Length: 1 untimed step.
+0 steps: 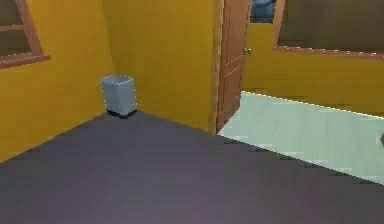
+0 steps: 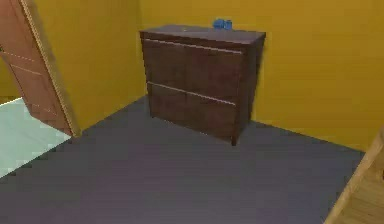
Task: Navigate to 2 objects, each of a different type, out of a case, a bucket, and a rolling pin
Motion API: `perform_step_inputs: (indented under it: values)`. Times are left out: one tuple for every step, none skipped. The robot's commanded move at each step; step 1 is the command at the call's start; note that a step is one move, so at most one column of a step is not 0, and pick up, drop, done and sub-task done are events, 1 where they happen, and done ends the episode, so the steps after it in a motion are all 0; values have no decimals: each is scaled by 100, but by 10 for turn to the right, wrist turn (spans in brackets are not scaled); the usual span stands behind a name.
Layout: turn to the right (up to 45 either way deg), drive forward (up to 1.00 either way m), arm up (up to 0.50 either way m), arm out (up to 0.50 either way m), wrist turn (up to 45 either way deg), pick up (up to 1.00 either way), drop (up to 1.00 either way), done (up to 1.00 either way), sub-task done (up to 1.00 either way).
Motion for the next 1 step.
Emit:
perform_step_inputs:
  values:
    - [450,0,0,0,0,0,0,0,0]
